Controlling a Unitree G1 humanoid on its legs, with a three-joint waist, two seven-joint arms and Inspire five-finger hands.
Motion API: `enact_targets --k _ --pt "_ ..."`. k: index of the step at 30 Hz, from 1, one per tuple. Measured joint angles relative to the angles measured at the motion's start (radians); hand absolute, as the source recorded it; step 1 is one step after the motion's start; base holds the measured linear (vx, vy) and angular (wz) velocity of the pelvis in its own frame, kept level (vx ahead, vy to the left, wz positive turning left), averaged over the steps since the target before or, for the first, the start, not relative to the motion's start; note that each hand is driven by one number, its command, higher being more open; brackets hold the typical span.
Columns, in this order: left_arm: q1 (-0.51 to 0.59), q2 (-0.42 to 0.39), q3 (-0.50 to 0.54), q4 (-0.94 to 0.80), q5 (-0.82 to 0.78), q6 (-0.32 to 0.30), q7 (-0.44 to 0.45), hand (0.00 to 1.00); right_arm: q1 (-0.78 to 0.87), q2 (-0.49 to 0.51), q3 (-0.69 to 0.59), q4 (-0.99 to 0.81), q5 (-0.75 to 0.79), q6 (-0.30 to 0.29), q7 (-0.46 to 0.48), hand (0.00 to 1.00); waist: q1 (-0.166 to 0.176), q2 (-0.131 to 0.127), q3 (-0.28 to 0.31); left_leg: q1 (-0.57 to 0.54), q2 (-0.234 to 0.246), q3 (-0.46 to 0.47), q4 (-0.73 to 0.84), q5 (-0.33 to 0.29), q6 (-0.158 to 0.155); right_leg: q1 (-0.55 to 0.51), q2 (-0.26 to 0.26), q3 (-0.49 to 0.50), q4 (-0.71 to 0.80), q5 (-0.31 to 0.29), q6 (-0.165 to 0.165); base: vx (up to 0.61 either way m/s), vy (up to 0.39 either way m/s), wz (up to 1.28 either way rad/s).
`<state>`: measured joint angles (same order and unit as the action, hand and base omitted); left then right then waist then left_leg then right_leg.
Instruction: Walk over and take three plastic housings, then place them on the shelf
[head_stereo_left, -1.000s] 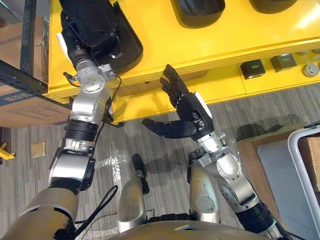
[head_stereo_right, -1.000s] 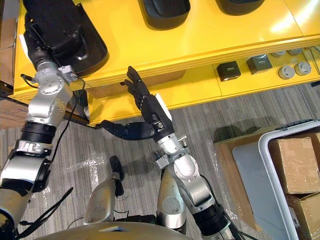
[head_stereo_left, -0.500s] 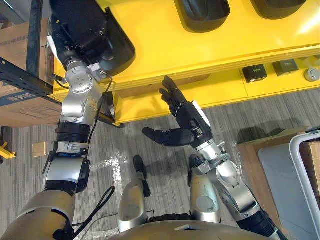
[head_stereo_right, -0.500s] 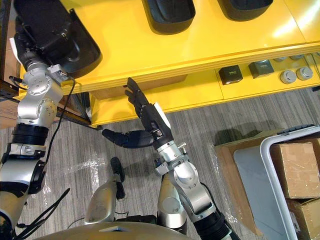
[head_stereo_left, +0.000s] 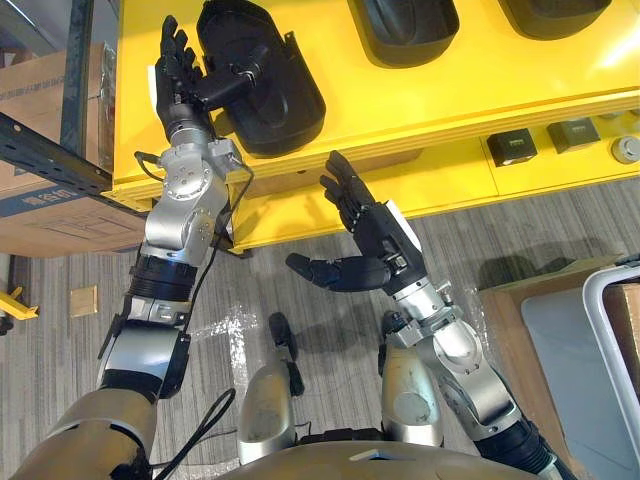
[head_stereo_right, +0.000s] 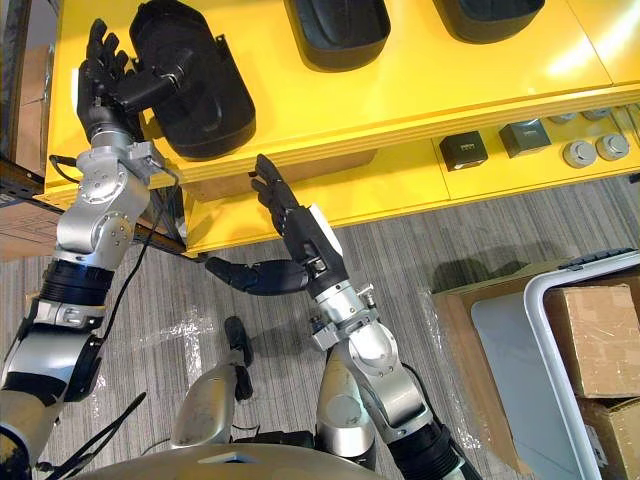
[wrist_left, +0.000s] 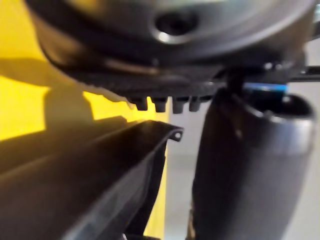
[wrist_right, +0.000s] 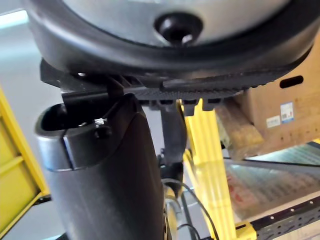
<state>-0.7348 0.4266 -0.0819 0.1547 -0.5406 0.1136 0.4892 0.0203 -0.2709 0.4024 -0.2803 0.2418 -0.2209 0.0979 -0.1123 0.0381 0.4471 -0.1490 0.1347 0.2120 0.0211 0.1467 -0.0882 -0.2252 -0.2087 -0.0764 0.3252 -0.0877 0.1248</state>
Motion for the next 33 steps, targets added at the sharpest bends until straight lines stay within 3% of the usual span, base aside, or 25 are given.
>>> enact_targets --k 7,12,16,19,23,26,29,33 --pt "0.006 0.0 0.023 -0.009 0.087 -0.011 0.154 1.0 0.003 -0.001 0.0 0.011 -0.001 0.0 -0.02 1.0 0.002 0.005 -0.003 0.0 -0.002 0.001 -0.013 0.007 0.002 0.0 0.0 -0.001 -0.014 0.007 0.001 0.0 0.0 0.0" --pt "0.017 0.005 0.089 -0.05 0.14 -0.089 0.209 1.0 0.008 -0.001 -0.001 0.011 -0.026 -0.003 -0.036 1.0 0.002 0.013 -0.008 0.002 -0.003 0.001 -0.017 0.008 0.002 0.0 0.0 -0.002 -0.014 0.007 0.001 0.0 0.0 0.0" --pt "0.01 0.057 0.108 -0.194 0.248 -0.127 0.252 1.0 0.025 0.0 0.002 0.011 -0.06 -0.014 -0.057 1.0 0.005 0.021 -0.013 0.017 -0.005 0.004 -0.029 0.012 0.002 0.007 -0.001 -0.001 -0.011 0.006 0.0 0.0 0.0 0.0" --pt "-0.057 0.135 0.108 -0.255 0.286 -0.159 0.261 1.0 0.042 -0.001 0.001 0.009 -0.115 -0.049 -0.096 1.0 0.017 0.04 -0.045 0.045 -0.007 0.006 -0.054 0.02 0.001 0.023 -0.001 -0.003 -0.012 0.001 -0.005 0.01 -0.003 -0.01" --pt "-0.078 0.174 0.109 -0.302 0.272 -0.202 0.184 1.0 0.043 -0.007 -0.012 -0.009 -0.12 -0.075 -0.126 1.0 0.022 0.052 -0.116 0.089 -0.011 0.008 -0.085 0.025 -0.002 0.058 -0.003 -0.009 -0.016 -0.012 -0.003 0.03 -0.009 0.02" --pt "-0.044 0.174 0.108 -0.356 0.182 -0.221 0.055 1.0 0.039 -0.011 -0.061 -0.044 -0.118 -0.094 -0.126 1.0 0.022 0.058 -0.177 0.11 -0.011 0.0 -0.103 0.025 -0.003 0.091 -0.004 -0.03 -0.041 -0.017 -0.002 0.02 -0.011 0.1" --pt "0.12 0.16 0.106 -0.424 0.078 -0.226 -0.093 1.0 0.014 -0.021 -0.133 -0.049 -0.117 -0.113 -0.12 1.0 0.022 0.057 -0.214 0.141 -0.012 0.0 -0.105 0.02 -0.003 0.138 -0.005 -0.036 -0.071 -0.011 0.007 0.02 0.0 0.02" --pt "0.408 0.021 0.107 -0.487 0.036 -0.226 -0.24 1.0 -0.009 -0.039 -0.246 -0.049 -0.014 -0.141 -0.044 1.0 0.025 0.055 -0.234 0.157 -0.012 -0.017 -0.106 0.017 -0.004 0.182 -0.005 -0.06 -0.108 -0.003 0.017 0.0 0.002 0.12"
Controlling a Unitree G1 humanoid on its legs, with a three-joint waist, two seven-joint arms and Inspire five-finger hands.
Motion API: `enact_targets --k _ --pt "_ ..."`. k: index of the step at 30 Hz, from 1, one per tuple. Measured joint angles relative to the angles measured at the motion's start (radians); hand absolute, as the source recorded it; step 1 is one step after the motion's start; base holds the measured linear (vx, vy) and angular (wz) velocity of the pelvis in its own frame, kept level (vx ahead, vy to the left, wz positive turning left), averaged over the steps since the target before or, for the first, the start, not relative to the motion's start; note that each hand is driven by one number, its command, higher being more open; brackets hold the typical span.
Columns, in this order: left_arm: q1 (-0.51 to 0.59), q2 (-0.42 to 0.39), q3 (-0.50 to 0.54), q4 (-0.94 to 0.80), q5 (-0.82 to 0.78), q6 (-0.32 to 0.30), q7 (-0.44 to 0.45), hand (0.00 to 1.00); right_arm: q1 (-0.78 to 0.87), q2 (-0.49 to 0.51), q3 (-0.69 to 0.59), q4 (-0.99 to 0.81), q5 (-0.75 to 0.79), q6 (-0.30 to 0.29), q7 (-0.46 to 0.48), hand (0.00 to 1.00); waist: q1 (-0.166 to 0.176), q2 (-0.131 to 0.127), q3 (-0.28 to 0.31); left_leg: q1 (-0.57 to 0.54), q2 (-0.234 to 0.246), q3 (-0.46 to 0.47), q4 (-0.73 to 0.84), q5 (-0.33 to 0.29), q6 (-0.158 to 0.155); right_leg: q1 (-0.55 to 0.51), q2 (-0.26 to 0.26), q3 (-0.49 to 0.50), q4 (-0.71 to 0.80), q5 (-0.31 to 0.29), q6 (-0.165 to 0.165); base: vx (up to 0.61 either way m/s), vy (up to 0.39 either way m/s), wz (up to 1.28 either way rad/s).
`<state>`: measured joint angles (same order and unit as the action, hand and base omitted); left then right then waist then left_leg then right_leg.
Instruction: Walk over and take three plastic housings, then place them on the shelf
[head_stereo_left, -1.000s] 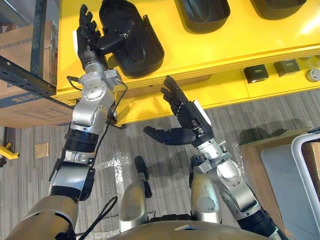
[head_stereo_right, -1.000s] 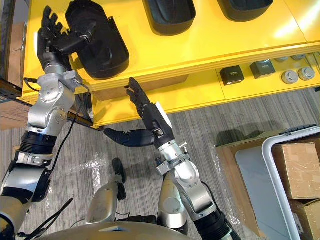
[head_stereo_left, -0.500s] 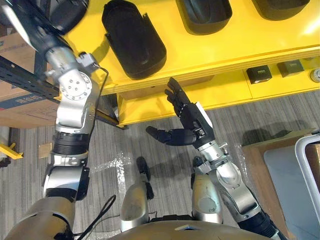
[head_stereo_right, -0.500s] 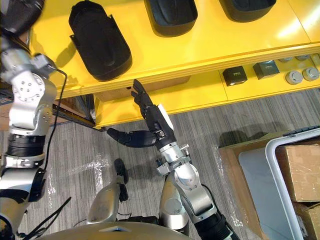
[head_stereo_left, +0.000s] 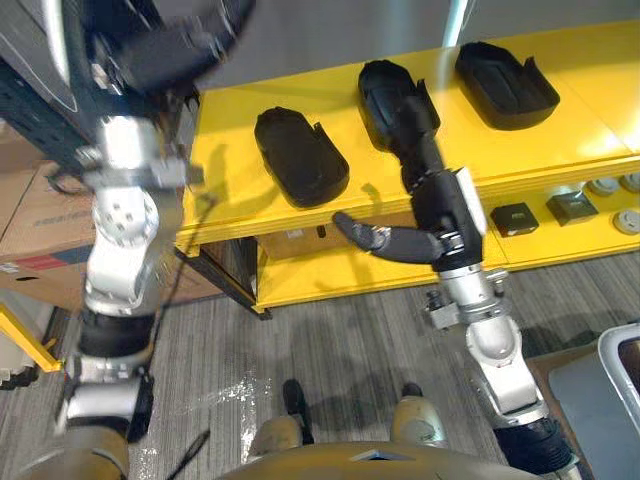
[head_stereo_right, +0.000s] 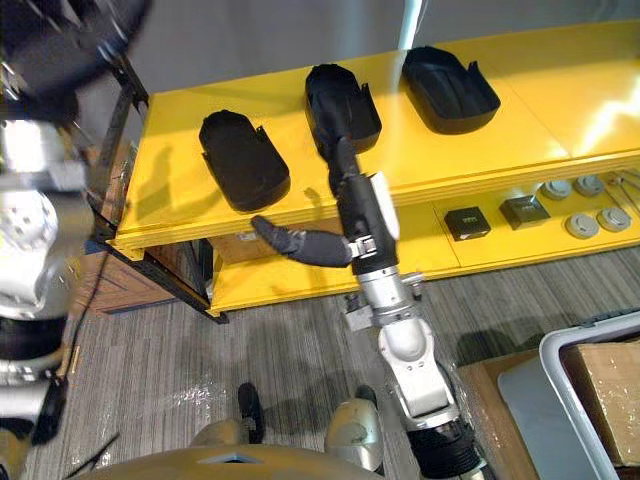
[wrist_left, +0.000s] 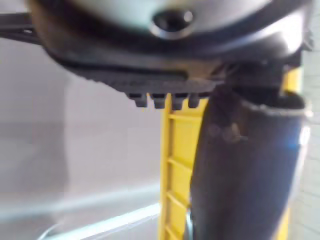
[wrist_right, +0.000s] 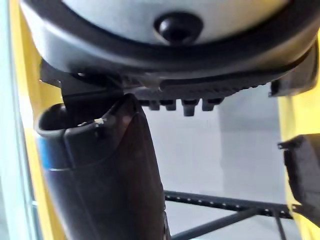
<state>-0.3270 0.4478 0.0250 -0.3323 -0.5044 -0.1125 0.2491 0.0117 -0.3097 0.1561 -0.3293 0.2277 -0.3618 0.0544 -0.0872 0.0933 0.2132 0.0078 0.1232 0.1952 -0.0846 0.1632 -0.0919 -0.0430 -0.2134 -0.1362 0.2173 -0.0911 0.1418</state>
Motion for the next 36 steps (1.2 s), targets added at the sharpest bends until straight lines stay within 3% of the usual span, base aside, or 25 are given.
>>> enact_targets --k 4,6,9,13,18,24,29,36 --pt "0.264 -0.146 -0.001 -0.101 0.003 0.0 -0.119 1.0 0.015 0.002 -0.033 0.0 0.055 0.022 0.089 1.0 0.01 -0.018 -0.013 -0.001 0.0 -0.017 0.0 -0.001 0.0 0.031 0.002 -0.022 -0.033 0.017 -0.002 0.02 0.0 0.13" --pt "0.337 -0.177 -0.01 -0.148 0.005 -0.01 -0.15 1.0 0.032 0.002 -0.028 -0.001 0.053 0.054 0.123 1.0 0.023 -0.026 -0.017 -0.004 0.0 -0.023 0.0 -0.001 0.0 0.038 0.004 -0.027 -0.045 0.023 -0.001 0.01 -0.004 0.08" --pt "0.411 -0.208 -0.029 -0.182 0.005 -0.067 -0.19 1.0 0.074 0.0 -0.025 0.0 0.052 0.104 0.152 1.0 0.04 -0.027 -0.016 -0.02 0.001 -0.043 0.0 -0.002 -0.002 0.044 0.004 -0.048 -0.056 0.026 0.0 -0.01 -0.004 0.19" --pt "0.476 -0.246 -0.031 -0.189 0.005 -0.149 -0.195 1.0 0.106 -0.001 -0.026 0.0 0.052 0.114 0.153 1.0 0.056 -0.041 -0.005 -0.038 0.003 -0.051 0.001 -0.007 -0.008 0.032 0.008 -0.054 -0.059 0.028 -0.004 -0.03 -0.004 0.09" --pt "0.5 -0.262 -0.078 -0.189 0.002 -0.193 -0.195 1.0 0.089 -0.001 -0.015 -0.001 0.05 0.12 0.121 1.0 0.062 -0.072 0.072 -0.081 0.009 -0.056 0.031 -0.011 -0.005 0.005 0.013 -0.053 -0.041 0.021 -0.007 -0.05 -0.002 0.09" --pt "0.537 -0.276 -0.112 -0.189 0.003 -0.197 -0.193 1.0 0.09 -0.001 -0.002 -0.001 0.011 0.142 0.084 1.0 0.067 -0.074 0.142 -0.11 0.011 -0.058 0.049 -0.011 -0.003 -0.019 0.014 -0.051 -0.021 0.023 -0.011 -0.01 -0.001 0.03" --pt "0.532 -0.276 -0.133 -0.189 -0.001 -0.236 -0.197 1.0 0.072 -0.002 -0.009 -0.001 0.0 0.142 0.064 1.0 0.076 -0.076 0.167 -0.13 0.012 -0.064 0.087 -0.023 -0.002 -0.026 0.012 -0.053 -0.006 0.015 -0.017 0.01 -0.004 0.02" --pt "0.53 -0.277 -0.137 -0.189 -0.001 -0.238 -0.197 1.0 -0.009 -0.003 -0.01 0.002 -0.027 0.142 0.043 1.0 0.084 -0.077 0.208 -0.157 0.011 -0.074 0.121 -0.04 -0.001 -0.039 0.008 -0.058 0.011 0.006 -0.018 0.0 0.0 0.03"
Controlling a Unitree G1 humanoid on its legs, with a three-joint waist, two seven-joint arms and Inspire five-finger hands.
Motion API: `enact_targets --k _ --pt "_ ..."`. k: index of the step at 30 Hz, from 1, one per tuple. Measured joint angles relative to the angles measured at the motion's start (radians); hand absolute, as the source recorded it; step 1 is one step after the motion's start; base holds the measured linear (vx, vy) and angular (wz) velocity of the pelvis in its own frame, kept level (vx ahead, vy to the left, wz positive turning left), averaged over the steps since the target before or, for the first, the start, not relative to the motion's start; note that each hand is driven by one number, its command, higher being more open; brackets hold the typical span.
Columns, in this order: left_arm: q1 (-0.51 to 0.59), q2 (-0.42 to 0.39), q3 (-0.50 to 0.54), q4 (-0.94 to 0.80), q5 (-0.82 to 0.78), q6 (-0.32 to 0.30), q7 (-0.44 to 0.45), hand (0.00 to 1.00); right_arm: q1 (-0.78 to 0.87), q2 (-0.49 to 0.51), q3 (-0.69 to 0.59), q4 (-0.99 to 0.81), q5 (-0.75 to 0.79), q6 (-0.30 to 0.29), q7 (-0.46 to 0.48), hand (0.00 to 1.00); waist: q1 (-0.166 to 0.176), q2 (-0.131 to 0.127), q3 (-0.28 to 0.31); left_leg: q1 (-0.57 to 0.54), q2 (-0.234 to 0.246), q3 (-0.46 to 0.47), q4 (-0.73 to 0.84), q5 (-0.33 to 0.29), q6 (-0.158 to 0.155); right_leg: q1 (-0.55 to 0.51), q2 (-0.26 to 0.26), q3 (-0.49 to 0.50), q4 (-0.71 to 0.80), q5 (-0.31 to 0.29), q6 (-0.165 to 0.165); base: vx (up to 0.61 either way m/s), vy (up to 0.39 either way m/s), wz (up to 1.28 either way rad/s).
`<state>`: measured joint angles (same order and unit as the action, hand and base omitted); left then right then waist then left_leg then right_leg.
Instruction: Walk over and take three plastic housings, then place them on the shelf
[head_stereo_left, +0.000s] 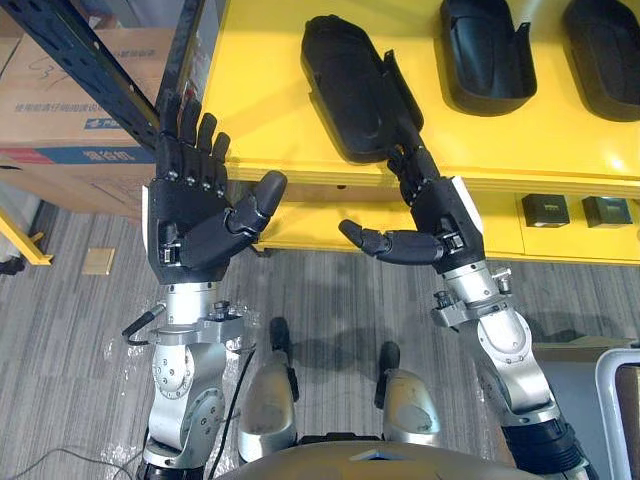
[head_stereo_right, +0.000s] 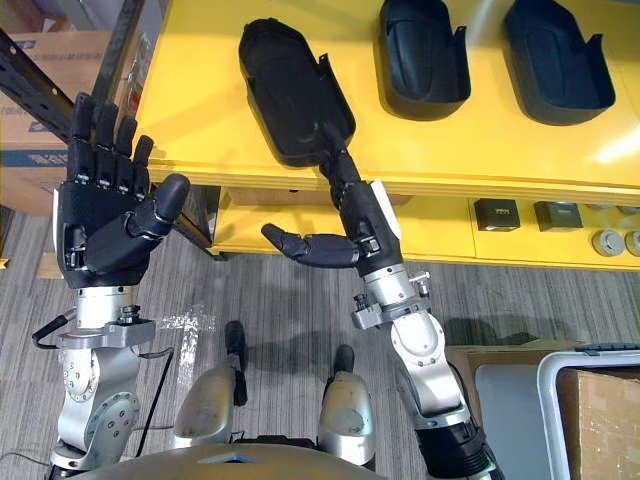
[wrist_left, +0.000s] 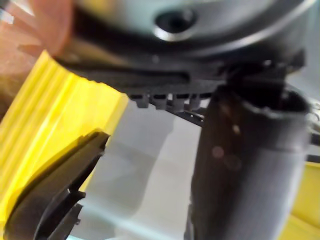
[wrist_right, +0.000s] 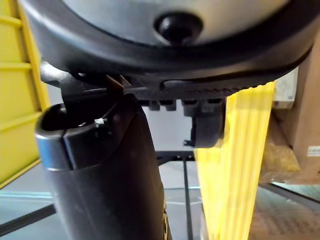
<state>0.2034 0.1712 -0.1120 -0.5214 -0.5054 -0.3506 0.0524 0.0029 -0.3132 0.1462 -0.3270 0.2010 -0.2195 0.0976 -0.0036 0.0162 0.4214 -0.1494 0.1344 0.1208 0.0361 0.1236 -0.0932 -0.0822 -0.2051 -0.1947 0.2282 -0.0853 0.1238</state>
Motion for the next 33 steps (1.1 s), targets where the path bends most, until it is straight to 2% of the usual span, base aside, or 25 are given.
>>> enact_targets --k 5,14,23,26,29,33 --pt "-0.003 -0.001 0.002 0.0 0.0 0.0 0.0 1.0 -0.06 0.003 -0.001 0.052 -0.001 0.0 0.0 1.0 0.002 -0.004 0.006 -0.017 -0.001 -0.018 0.014 -0.001 0.001 -0.001 -0.001 -0.018 0.006 -0.004 -0.002 0.0 -0.003 0.1" --pt "-0.035 -0.016 0.002 0.0 -0.002 0.004 -0.012 1.0 -0.246 0.014 -0.001 0.189 -0.04 -0.002 -0.039 1.0 0.026 0.015 0.034 -0.024 -0.001 -0.044 0.013 0.005 -0.003 -0.004 -0.003 -0.042 0.036 -0.025 -0.007 -0.02 -0.011 0.07" --pt "-0.05 -0.017 0.011 0.001 -0.036 0.006 -0.033 1.0 -0.366 0.015 -0.004 0.287 -0.077 -0.003 -0.049 1.0 0.029 0.015 0.034 -0.033 -0.004 -0.074 0.013 0.018 -0.006 -0.008 -0.004 -0.058 0.066 -0.043 -0.01 0.0 -0.012 0.1" --pt "-0.048 -0.018 0.012 0.002 -0.037 0.006 -0.04 1.0 -0.374 0.015 -0.01 0.284 -0.077 -0.003 -0.048 1.0 0.029 0.015 0.034 -0.029 -0.003 -0.076 0.011 0.02 -0.008 -0.005 -0.004 -0.06 0.069 -0.046 -0.01 0.0 -0.004 0.01" --pt "-0.045 -0.018 0.012 0.002 -0.038 0.007 -0.045 1.0 -0.364 -0.001 -0.069 0.239 -0.077 -0.003 -0.04 1.0 0.028 0.016 0.034 -0.008 -0.004 -0.071 -0.005 0.021 -0.009 0.006 -0.004 -0.057 0.068 -0.046 -0.01 -0.01 -0.001 -0.02" --pt "-0.029 -0.016 0.011 0.012 -0.041 0.007 -0.049 1.0 -0.334 -0.103 -0.221 0.044 -0.083 -0.015 -0.033 1.0 0.025 0.015 0.032 0.025 -0.003 -0.062 -0.028 0.026 -0.011 0.028 -0.004 -0.053 0.063 -0.045 -0.008 0.0 -0.003 -0.03"
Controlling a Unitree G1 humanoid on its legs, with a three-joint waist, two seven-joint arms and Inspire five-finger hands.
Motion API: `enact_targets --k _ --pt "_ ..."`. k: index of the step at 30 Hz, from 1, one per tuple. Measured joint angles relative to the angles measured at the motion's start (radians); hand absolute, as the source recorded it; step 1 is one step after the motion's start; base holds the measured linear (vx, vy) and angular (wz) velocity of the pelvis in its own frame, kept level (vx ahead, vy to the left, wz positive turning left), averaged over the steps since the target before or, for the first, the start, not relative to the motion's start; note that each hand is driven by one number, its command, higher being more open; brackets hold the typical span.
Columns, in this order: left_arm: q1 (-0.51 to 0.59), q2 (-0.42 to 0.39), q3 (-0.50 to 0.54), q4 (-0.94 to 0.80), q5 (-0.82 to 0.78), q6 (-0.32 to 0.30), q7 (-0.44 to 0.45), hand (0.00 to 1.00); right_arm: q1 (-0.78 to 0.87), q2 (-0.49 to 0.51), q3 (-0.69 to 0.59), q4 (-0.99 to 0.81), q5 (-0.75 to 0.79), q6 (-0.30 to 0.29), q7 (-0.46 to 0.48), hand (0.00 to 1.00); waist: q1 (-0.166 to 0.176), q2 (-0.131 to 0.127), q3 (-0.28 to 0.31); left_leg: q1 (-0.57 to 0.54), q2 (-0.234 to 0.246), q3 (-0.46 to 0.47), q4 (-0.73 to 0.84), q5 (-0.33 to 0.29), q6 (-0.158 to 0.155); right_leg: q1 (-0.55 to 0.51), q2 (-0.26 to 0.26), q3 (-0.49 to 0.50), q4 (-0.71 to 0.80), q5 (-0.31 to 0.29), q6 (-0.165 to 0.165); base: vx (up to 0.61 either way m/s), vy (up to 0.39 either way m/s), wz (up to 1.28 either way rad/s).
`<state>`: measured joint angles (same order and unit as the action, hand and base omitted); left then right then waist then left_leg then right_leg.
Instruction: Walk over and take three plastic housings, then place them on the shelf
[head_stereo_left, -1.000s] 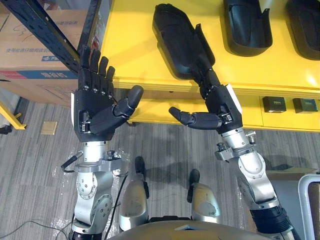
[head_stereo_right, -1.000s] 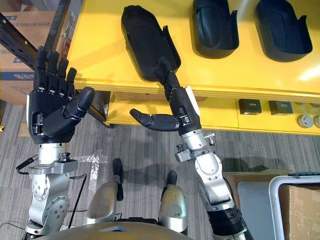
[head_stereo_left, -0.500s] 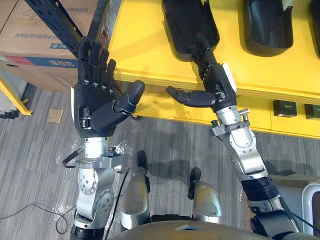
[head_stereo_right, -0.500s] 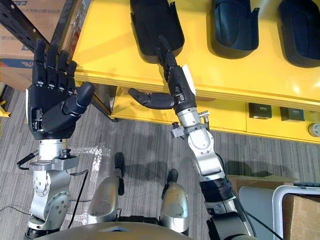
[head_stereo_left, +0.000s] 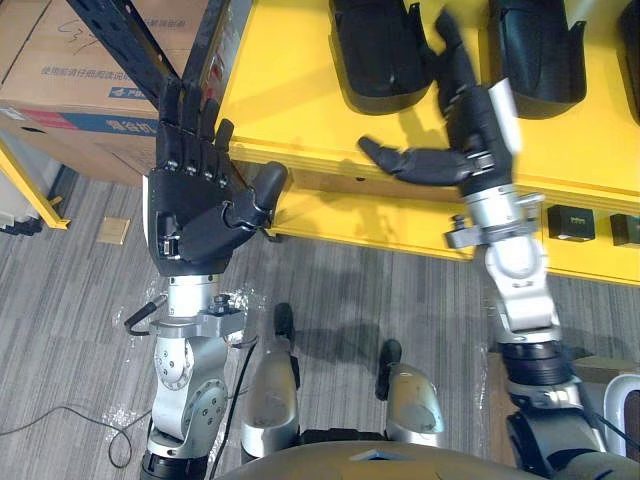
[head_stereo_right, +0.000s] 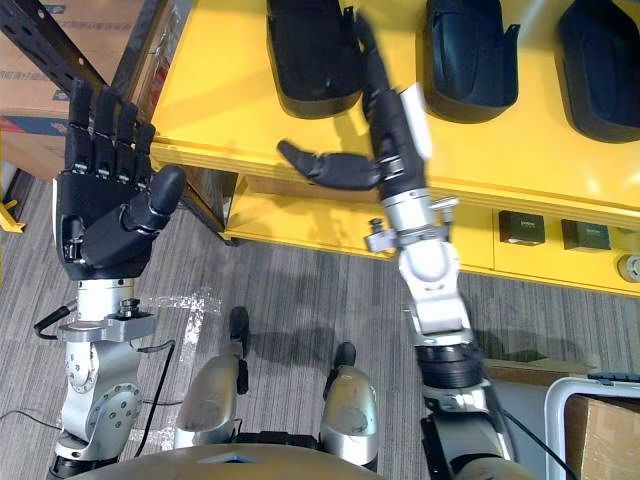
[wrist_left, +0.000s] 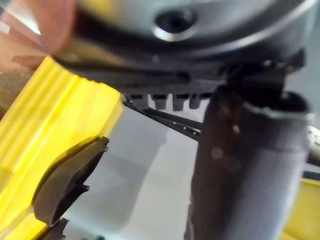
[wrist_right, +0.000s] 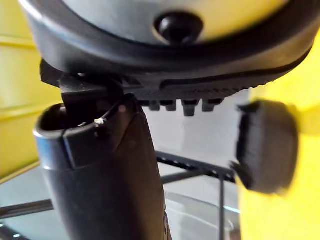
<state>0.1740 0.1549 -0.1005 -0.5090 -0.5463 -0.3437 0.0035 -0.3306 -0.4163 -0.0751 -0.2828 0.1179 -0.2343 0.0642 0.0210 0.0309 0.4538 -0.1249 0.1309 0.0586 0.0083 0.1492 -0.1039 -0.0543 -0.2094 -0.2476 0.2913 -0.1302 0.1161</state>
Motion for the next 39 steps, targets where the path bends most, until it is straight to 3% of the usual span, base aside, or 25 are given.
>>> enact_targets --k 3,5,7,10,15,21,29,33,34,39 --pt "0.027 0.001 -0.001 0.0 -0.012 0.0 -0.006 1.0 -0.002 -0.124 -0.065 -0.066 -0.084 -0.023 0.017 1.0 -0.008 -0.003 -0.014 0.032 0.002 0.013 -0.02 -0.001 0.001 0.027 0.002 0.001 -0.02 0.002 0.004 0.01 -0.012 -0.07" --pt "0.052 0.003 -0.004 0.009 -0.03 0.01 -0.021 1.0 -0.004 -0.216 -0.046 -0.067 -0.153 -0.012 0.058 1.0 -0.019 -0.01 -0.067 0.035 0.003 0.023 -0.031 -0.001 -0.001 0.034 0.004 0.0 -0.042 0.01 0.015 0.05 -0.003 -0.04" --pt "0.061 0.008 -0.004 0.009 -0.033 0.018 -0.024 1.0 -0.016 -0.259 -0.015 -0.057 -0.156 0.002 0.086 1.0 -0.02 -0.02 -0.075 0.054 0.003 0.027 -0.032 -0.002 0.0 0.058 0.005 0.0 -0.056 0.015 0.022 0.06 0.001 -0.04" --pt "0.071 0.039 -0.015 0.04 -0.033 0.024 -0.034 1.0 -0.093 -0.367 0.134 0.044 -0.191 0.046 0.172 1.0 -0.01 -0.043 -0.125 0.07 0.005 0.029 -0.037 -0.007 0.0 0.089 0.011 -0.001 -0.092 0.032 0.033 0.03 -0.001 0.0" --pt "0.073 0.078 -0.025 0.051 -0.041 0.038 -0.039 1.0 -0.204 -0.461 0.292 0.244 -0.195 0.088 0.214 1.0 0.032 -0.058 -0.134 0.084 0.004 0.027 -0.064 -0.005 -0.001 0.116 0.015 -0.016 -0.125 0.056 0.043 -0.01 0.012 0.11" --pt "0.075 0.101 -0.023 0.092 -0.041 0.04 -0.04 1.0 -0.343 -0.501 0.402 0.361 -0.308 0.122 0.214 1.0 0.06 -0.06 -0.134 0.082 0.004 0.027 -0.087 0.012 -0.002 0.117 0.017 -0.024 -0.139 0.07 0.041 -0.01 0.007 0.05" --pt "0.066 0.1 -0.037 0.097 -0.04 0.04 -0.059 1.0 -0.496 -0.5 0.514 0.544 -0.312 0.225 0.214 1.0 0.078 -0.054 -0.121 0.061 0.004 0.028 -0.088 0.024 -0.001 0.107 0.02 -0.026 -0.151 0.071 0.037 -0.02 -0.002 0.02" --pt "0.062 0.099 -0.04 0.099 -0.045 0.039 -0.061 1.0 -0.57 -0.5 0.537 0.615 -0.31 0.248 0.222 1.0 0.086 -0.051 -0.099 0.056 0.005 0.028 -0.079 0.024 -0.001 0.106 0.02 -0.026 -0.151 0.071 0.035 -0.01 0.0 0.0" --pt "0.06 0.098 -0.041 0.099 -0.049 0.039 -0.062 1.0 -0.597 -0.5 0.54 0.631 -0.31 0.25 0.231 0.0 0.085 -0.05 -0.096 0.042 0.005 0.028 -0.076 0.025 -0.001 0.094 0.021 -0.027 -0.151 0.073 0.033 0.0 0.0 0.0" --pt "0.027 0.098 -0.04 0.099 -0.072 0.039 -0.062 1.0 -0.691 -0.499 0.577 0.68 -0.31 0.273 0.249 0.0 0.088 -0.047 -0.037 0.024 0.006 0.024 -0.046 0.029 -0.001 0.089 0.021 -0.028 -0.145 0.076 0.029 0.0 -0.003 0.01"
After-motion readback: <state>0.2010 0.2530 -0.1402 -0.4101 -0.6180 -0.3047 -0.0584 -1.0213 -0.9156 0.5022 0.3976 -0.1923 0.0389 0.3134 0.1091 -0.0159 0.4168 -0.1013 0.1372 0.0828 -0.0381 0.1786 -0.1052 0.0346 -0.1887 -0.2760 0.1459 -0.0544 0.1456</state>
